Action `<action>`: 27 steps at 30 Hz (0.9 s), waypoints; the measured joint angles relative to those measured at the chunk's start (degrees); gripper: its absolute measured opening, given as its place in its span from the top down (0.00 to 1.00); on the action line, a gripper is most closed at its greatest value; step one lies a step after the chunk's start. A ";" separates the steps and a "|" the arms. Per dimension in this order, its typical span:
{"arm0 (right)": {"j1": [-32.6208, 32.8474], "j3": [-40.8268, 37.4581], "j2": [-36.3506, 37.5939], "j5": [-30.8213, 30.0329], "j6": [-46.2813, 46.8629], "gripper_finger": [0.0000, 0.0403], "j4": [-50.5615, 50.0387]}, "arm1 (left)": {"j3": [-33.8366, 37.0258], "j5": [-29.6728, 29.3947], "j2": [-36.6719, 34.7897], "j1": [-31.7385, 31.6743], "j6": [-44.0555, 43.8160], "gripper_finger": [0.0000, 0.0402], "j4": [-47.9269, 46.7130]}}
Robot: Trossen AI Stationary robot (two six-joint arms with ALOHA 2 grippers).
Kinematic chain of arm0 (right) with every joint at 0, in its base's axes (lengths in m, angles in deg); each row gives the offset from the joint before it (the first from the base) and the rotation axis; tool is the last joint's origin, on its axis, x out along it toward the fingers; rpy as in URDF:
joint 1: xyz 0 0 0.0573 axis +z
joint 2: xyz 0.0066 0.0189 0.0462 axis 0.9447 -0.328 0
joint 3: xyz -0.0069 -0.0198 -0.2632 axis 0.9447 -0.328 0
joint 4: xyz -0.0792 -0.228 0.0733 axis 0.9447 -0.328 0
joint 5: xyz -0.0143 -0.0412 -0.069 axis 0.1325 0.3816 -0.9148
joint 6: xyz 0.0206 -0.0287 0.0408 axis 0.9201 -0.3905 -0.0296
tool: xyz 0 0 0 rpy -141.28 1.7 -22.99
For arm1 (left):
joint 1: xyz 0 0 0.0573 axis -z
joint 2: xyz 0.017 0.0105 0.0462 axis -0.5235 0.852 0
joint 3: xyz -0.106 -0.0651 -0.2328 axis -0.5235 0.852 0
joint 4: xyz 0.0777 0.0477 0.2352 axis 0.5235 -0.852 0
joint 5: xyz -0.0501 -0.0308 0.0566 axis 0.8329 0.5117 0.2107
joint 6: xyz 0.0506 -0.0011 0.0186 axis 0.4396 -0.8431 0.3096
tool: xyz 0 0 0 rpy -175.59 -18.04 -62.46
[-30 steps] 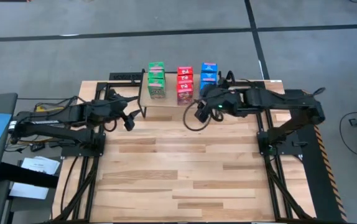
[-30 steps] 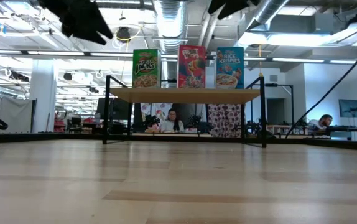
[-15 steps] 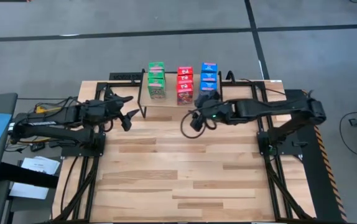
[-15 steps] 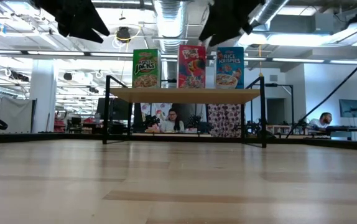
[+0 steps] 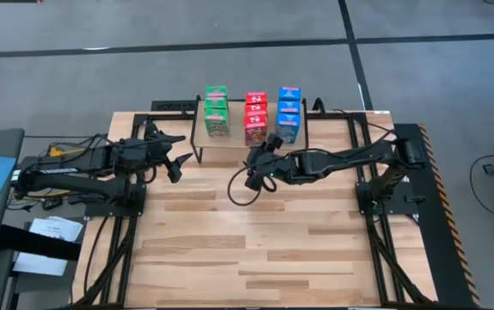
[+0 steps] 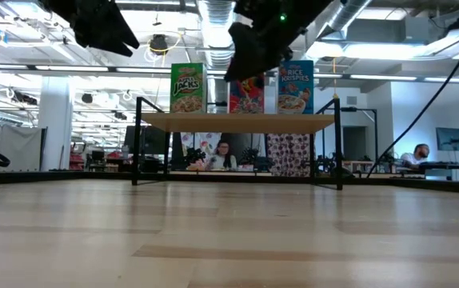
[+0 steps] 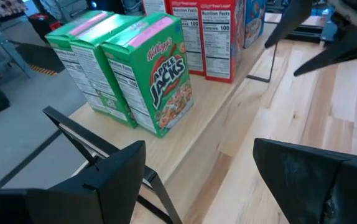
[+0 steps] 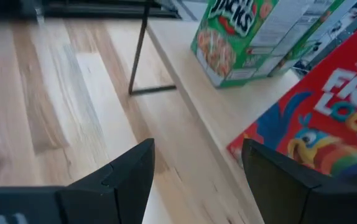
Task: Stack cereal on shelf
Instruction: Adjust the red cereal box on the shelf
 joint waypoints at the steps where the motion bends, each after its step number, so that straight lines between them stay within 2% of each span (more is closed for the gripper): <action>1: 0.22 -0.07 -0.09 -0.79 -0.15 0.34 -0.13 | 0.00 0.08 -0.01 0.00 0.15 0.28 0.11; 27: -2.25 -0.04 -3.72 -1.16 -1.41 0.34 4.50 | 0.00 0.24 0.00 0.00 -0.26 0.28 0.30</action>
